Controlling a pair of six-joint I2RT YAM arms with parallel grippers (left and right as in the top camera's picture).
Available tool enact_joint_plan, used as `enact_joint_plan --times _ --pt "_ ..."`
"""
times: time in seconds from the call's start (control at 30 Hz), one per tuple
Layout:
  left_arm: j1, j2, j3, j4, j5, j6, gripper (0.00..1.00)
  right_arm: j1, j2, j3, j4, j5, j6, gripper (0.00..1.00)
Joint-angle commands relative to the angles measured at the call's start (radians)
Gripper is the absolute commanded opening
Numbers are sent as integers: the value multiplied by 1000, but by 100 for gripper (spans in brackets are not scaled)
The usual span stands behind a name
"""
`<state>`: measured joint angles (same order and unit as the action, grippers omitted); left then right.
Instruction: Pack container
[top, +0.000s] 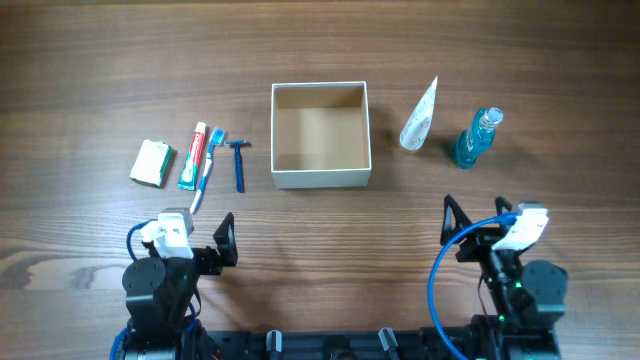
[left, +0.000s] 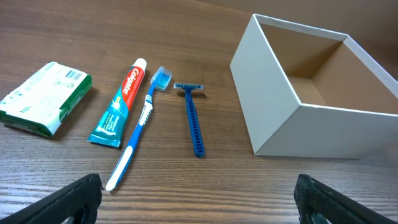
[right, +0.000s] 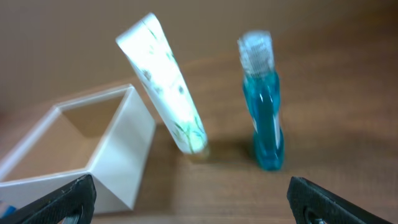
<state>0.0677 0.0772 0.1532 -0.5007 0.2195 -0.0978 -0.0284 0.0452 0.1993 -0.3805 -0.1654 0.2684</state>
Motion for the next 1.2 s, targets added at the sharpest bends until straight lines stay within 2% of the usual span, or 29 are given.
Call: enact_joint_plan --times 0.0,0.13,0.23,0.33,0.43,0.5,0.6,0.87,0.97,1.17 --pt "7 -9 -11 0 27 12 100 -4 127 210 11 -33 -10 100" --pt "7 -9 -11 0 27 12 100 -4 358 436 -68 -2 -19 100" --pt "7 -9 -11 0 27 12 100 -4 581 661 -205 25 -42 100" --pt "7 -9 -11 0 27 12 100 -4 786 885 -343 22 -119 100" --pt "7 -9 -11 0 27 12 100 -4 933 1059 -446 -26 -137 100" --pt "7 -9 -11 0 27 12 100 -4 1017 1148 -484 -55 -199 100" --pt "7 -9 -11 0 27 12 100 -4 1110 1231 -514 -61 -241 95" --pt "7 -9 -11 0 27 12 100 -5 1419 1412 -642 67 -209 93" --pt "7 -9 -11 0 27 12 100 -8 1503 1439 -681 134 -153 88" --pt "7 -9 -11 0 27 12 100 -17 1621 1439 -718 133 -162 84"
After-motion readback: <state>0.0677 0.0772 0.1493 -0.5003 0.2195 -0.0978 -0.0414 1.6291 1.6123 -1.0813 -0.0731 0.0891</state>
